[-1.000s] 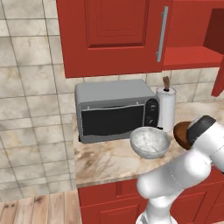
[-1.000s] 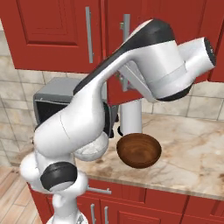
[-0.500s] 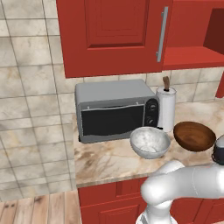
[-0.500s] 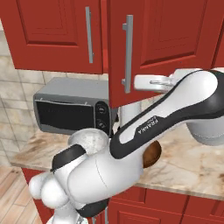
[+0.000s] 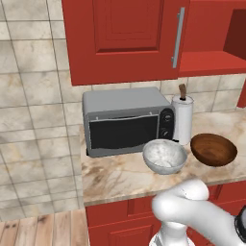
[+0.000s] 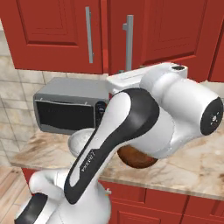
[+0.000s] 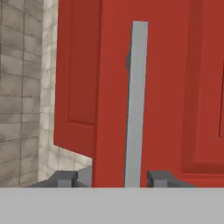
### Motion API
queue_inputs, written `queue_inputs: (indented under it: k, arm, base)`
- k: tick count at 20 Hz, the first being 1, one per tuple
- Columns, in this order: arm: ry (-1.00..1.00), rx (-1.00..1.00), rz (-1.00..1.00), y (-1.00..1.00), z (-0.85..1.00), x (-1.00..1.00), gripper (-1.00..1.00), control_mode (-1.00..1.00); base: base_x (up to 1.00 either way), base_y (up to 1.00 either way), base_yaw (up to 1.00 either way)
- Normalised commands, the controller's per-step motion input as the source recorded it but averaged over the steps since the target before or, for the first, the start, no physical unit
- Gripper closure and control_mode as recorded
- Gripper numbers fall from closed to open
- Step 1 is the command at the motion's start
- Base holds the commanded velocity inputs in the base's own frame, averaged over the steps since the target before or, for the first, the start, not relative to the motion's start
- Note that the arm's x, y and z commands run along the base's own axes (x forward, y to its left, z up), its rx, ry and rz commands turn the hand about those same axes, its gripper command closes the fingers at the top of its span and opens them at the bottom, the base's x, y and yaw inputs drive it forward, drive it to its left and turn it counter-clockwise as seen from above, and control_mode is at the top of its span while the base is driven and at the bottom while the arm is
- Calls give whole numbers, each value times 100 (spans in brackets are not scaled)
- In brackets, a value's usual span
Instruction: Open the cabinet. Pick the bowls from the counter and place them in the cabinet. Then close the cabinet.
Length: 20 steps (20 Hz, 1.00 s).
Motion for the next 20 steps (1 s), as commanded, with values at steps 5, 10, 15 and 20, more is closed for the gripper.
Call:
queue_inputs:
  k: [5,10,15,20]
  arm:
    - [-37,0,-61,78,-3,-98,-100,-100]
    - [-32,0,-51,96,0,-90,-100,-100]
    - [-31,2,-37,92,-1,-15,-100,-100]
    - [-17,2,-33,47,-13,5,-100,-100]
  base:
    - [0,0,0]
    - [0,0,0]
    - [0,0,0]
    - [0,0,0]
